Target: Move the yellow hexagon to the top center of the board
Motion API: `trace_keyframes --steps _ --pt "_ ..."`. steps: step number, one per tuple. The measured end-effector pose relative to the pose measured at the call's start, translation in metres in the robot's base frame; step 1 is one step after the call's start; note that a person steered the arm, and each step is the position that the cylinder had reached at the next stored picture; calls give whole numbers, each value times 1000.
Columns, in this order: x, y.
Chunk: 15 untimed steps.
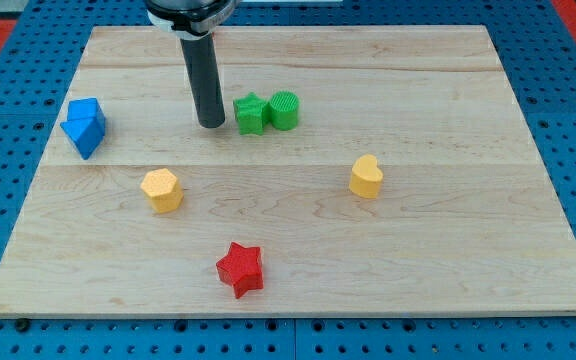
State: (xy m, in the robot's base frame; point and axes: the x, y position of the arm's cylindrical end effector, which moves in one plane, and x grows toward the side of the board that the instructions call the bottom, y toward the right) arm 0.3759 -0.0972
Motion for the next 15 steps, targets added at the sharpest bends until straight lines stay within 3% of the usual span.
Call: trace_keyframes --steps 2,3,5,6,7,8,10,12,13,14,15 --pt "0 0" --pt "3 -28" --pt "70 -120" --pt "121 -102" --pt "126 -80" --pt "90 -5" --pt "84 138" --pt "108 147" --pt "136 179" --pt "136 240" --pt "118 210"
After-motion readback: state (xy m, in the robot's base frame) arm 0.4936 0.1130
